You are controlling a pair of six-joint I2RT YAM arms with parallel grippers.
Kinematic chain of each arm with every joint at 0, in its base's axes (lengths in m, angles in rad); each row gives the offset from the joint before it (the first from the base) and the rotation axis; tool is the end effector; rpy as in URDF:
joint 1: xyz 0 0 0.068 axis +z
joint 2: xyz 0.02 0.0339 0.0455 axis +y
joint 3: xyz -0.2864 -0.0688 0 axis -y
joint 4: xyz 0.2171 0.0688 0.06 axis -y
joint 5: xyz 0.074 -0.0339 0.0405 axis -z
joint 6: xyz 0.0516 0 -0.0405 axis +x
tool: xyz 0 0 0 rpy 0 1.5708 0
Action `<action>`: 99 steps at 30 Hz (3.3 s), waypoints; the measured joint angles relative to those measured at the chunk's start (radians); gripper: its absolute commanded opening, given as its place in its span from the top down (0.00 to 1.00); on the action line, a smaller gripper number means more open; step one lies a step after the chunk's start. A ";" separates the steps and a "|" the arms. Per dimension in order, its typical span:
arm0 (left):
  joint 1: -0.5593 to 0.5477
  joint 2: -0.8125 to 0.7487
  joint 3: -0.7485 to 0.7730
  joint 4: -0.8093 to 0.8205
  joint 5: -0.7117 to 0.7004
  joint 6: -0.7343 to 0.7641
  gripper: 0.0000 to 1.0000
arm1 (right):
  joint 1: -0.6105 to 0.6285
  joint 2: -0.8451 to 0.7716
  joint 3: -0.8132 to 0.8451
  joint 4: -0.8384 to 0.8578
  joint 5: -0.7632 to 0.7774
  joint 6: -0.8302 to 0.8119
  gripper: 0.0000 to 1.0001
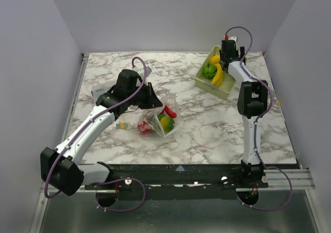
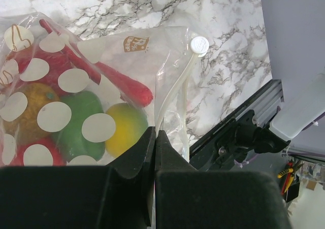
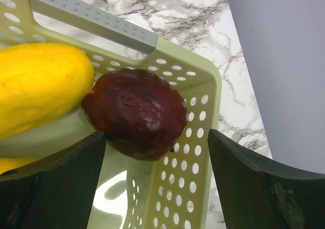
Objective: Place the food in the zip-top bag and seal the zipper
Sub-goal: Pick up the fake fruit from the bin, then place the fake fruit in the zipper food storage bag.
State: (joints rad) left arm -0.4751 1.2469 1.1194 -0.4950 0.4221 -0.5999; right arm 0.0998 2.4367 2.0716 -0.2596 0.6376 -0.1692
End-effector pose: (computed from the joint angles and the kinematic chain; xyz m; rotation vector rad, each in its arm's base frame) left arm 0.2128 -0.1332 0.3463 0.1101 2.3345 -1.0379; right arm 0.5563 0.0248 0.2101 0.0705 2.1450 -0.7356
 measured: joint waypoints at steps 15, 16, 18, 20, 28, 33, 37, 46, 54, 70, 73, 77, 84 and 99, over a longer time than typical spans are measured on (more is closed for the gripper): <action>0.000 0.003 0.000 0.000 0.003 -0.007 1.00 | 0.014 -0.050 -0.092 0.087 -0.081 -0.029 0.17; 0.000 0.003 0.000 0.000 0.003 -0.007 1.00 | 0.011 -0.047 -0.092 0.090 -0.095 -0.025 0.16; 0.000 0.003 0.000 0.000 0.003 -0.007 1.00 | 0.009 -0.035 -0.079 0.099 -0.121 -0.015 0.13; 0.000 0.003 0.000 0.000 0.003 -0.007 1.00 | 0.004 -0.015 -0.058 0.110 -0.132 -0.014 0.11; 0.000 0.003 0.000 0.000 0.003 -0.007 1.00 | -0.005 0.079 0.015 0.131 -0.135 -0.045 0.15; 0.000 0.007 0.000 0.001 0.002 -0.007 1.00 | -0.005 0.083 0.024 0.132 -0.146 -0.040 0.44; 0.000 0.009 0.000 0.001 0.002 -0.007 1.00 | -0.005 0.074 0.013 0.137 -0.153 -0.026 0.62; 0.000 0.009 0.000 0.006 0.002 -0.007 1.00 | -0.005 -0.044 -0.021 0.047 -0.187 0.103 0.91; 0.000 0.009 0.000 0.007 0.002 -0.007 1.00 | -0.005 -0.332 -0.163 -0.018 -0.353 0.352 0.96; 0.001 0.008 -0.001 0.007 0.002 -0.007 1.00 | 0.013 -1.141 -1.388 0.521 -1.168 1.009 1.00; 0.003 0.007 -0.001 0.006 0.002 -0.007 1.00 | 0.053 -1.246 -1.450 0.565 -1.229 1.075 1.00; 0.005 0.003 -0.001 0.006 0.002 -0.006 1.00 | 0.151 -1.406 -1.467 0.556 -1.236 1.096 1.00; 0.005 -0.006 -0.001 0.006 0.002 -0.006 1.00 | 0.338 -1.457 -1.467 0.550 -1.184 1.118 1.00; 0.005 -0.014 -0.001 0.007 0.002 -0.007 1.00 | 0.619 -1.185 -1.411 0.606 -0.969 1.191 0.51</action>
State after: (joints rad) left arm -0.4702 1.2324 1.1187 -0.4881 0.4240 -0.6067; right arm 0.7185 1.2514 0.6609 0.3462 -0.3313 1.0214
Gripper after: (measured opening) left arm 0.012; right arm 0.682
